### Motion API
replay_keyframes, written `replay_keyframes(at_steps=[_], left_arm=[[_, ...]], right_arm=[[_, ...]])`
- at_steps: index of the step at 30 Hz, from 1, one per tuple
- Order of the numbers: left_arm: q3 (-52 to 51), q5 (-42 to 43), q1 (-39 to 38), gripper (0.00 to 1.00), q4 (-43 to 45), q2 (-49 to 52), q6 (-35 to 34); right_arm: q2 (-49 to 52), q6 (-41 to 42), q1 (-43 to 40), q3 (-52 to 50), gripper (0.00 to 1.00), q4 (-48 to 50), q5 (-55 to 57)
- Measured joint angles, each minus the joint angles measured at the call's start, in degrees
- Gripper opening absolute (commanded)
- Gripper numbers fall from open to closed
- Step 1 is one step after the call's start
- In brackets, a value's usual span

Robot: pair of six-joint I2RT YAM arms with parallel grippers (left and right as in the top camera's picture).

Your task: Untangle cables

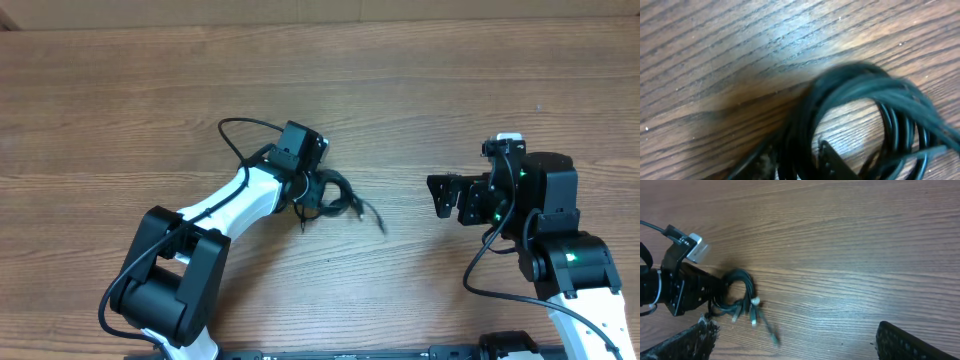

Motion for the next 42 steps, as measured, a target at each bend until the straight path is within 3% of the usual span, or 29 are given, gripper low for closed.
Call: replay_keyframes(at_steps=[3,14,19,22,26,30,42], left_arm=[[0.31,0.37,-0.04,0.04,-0.02,0.0,0.0],[5.53,1.55,-0.04,0.04,-12.61,-0.11,0.76],[8.72,7.41,-0.04,0.04,-15.43,-1.75,4.5],[10.36,12.15,-0.04,0.04,-16.31,-2.71,6.84],[10.8,15.93,-0.04,0.04,-17.03,-2.97,8.33],[10.8,17.4,-0.04,0.04,-17.55,-2.97,9.14],[10.84,23.87,-0.04,0.04,-18.88,-2.97,9.55]], right_arm=[[0.0,-0.02,0.0,0.0,1.0,0.26,-0.9],[2.82,0.0,0.0,0.02,1.0,1.01,-5.03],[7.85,-0.04,0.04,0.0,0.99,2.03,-10.86],[11.15,-0.2,0.85,0.0,0.92,2.23,-13.14],[15.37,-0.42,3.74,0.0,0.76,2.36,-14.71],[18.23,-0.68,7.1,0.02,0.47,2.64,-15.39],[21.77,0.0,12.48,0.02,0.42,4.52,-13.27]])
